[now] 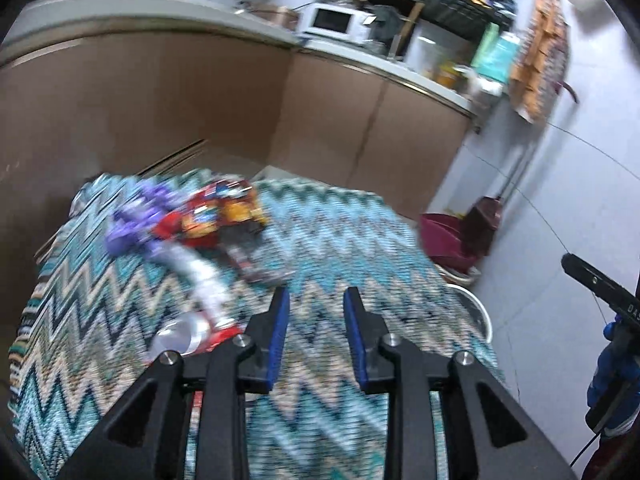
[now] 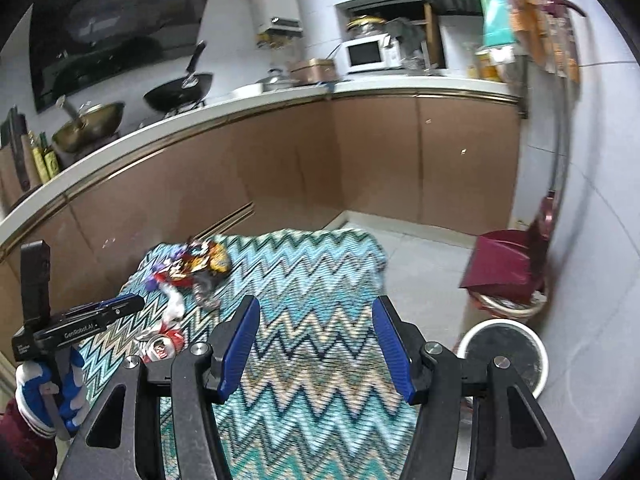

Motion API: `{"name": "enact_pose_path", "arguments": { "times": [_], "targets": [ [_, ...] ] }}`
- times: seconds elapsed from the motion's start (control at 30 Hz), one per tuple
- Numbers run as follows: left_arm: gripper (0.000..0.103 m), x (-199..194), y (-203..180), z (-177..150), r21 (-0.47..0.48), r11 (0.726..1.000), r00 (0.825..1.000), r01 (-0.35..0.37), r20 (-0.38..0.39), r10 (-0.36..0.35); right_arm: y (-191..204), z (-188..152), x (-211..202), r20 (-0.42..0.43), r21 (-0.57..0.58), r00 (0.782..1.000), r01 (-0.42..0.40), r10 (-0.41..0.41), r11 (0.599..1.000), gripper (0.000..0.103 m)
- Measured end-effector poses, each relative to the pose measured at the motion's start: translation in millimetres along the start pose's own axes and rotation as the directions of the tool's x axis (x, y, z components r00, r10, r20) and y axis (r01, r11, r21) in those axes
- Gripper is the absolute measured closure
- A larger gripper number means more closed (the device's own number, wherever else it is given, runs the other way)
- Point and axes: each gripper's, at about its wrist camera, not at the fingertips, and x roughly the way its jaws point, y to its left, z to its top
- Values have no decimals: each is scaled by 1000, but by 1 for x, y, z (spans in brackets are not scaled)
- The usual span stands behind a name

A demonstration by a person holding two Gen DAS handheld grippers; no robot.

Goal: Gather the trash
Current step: 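Move both open tools back over the table, then grasp clear plastic bag with left tool while right tool grasps wrapped bottle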

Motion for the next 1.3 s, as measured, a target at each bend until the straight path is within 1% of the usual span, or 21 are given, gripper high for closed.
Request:
{"name": "enact_pose_path", "arguments": {
  "times": [0.1, 0.23, 0.43, 0.67, 0.7, 0.77, 0.87, 0.97, 1.13, 1.3],
  "targets": [
    [76, 9, 33, -1, -59, 998, 999, -36, -16, 35, 15, 5, 25, -31, -31, 999, -37, 37, 999, 47],
    [76, 21, 64, 2, -126, 991, 998, -52, -36, 48, 35, 9, 61, -71, -68, 994, -86, 81, 994, 47],
    [76, 58, 81, 9, -161, 985, 994, -68, -98, 52, 64, 13, 120, -142, -114, 978, -166, 150, 979, 46],
    [76, 103, 97, 11, -193, 974, 981, -119, -172, 86, 88, 16, 178, -210, -140, 959, -222, 191, 965, 45],
    [75, 108, 100, 11, -203, 972, 980, -121, -179, 85, 91, 16, 186, -232, -148, 951, -243, 205, 959, 46],
    [73, 117, 106, 13, -226, 966, 978, -124, -191, 81, 99, 14, 200, -252, -154, 943, -260, 216, 953, 45],
    [72, 128, 113, 15, -245, 962, 975, -120, -210, 69, 109, 9, 219, -285, -165, 931, -281, 227, 945, 45],
    [73, 136, 119, 15, -278, 956, 975, -93, -222, 30, 118, 2, 238, -323, -170, 916, -302, 237, 938, 45],
    [79, 138, 125, 14, -305, 951, 979, -54, -205, -11, 132, -9, 259, -369, -187, 895, -336, 251, 923, 46],
    [82, 134, 127, 12, -309, 950, 981, -36, -191, -25, 143, -19, 279, -406, -199, 876, -363, 261, 910, 46]
  ]
}}
